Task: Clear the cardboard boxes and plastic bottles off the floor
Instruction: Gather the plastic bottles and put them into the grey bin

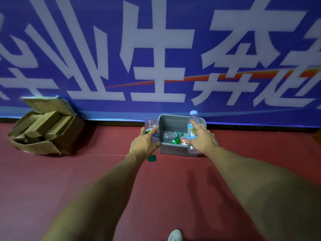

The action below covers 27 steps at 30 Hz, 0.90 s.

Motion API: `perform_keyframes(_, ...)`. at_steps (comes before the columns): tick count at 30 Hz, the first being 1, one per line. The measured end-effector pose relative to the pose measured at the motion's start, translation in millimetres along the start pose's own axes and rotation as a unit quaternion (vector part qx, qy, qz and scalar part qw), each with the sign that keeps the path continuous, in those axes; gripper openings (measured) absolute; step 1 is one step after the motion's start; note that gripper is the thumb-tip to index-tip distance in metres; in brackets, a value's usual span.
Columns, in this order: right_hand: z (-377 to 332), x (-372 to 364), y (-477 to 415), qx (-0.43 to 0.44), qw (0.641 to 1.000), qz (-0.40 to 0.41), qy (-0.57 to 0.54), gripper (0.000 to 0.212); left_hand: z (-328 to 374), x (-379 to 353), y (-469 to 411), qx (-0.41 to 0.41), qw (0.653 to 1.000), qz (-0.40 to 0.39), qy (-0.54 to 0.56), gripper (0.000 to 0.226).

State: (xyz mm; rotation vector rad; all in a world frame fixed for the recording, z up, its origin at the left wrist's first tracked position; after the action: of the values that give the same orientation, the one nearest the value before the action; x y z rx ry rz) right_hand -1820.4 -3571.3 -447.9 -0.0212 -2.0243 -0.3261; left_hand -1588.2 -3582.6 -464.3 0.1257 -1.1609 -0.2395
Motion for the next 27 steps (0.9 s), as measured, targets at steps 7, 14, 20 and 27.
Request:
perform_keyframes(7,36.7,34.5,-80.5,-0.028,1.000,0.003,-0.001,0.093,69.8,8.3,-88.7,-0.027,0.999,-0.021,-0.005,0.071)
perform_keyframes(14,45.8,33.8,-175.5,-0.029,0.999,-0.011,0.016,0.093,92.7,-4.6,-195.5,-0.036,0.999,-0.026,0.025,0.071)
perform_keyframes(20,52.7,39.0,-255.0,-0.022,1.000,-0.012,0.010,0.092,108.2,-17.1,-286.5,-0.033,0.996,-0.034,0.076,0.072)
perform_keyframes(27,75.0,44.8,-329.6,-0.022,0.999,-0.026,-0.004,0.091,138.0,-38.2,-345.7,-0.017,0.993,-0.054,0.103,0.071)
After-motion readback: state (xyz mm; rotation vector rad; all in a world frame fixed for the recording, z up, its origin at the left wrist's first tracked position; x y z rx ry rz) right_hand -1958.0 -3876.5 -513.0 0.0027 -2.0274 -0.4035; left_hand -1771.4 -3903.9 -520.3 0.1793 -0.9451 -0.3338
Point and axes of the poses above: each hand's wrist, its own y-axis away from the middle knuckle, its own x-axis out of the back of the hand, z = x × y, the point moved 8 cm from there along -y, towards the middle knuckle, and after that the axes turned 2 degrees about z, right-handed, at the moved point
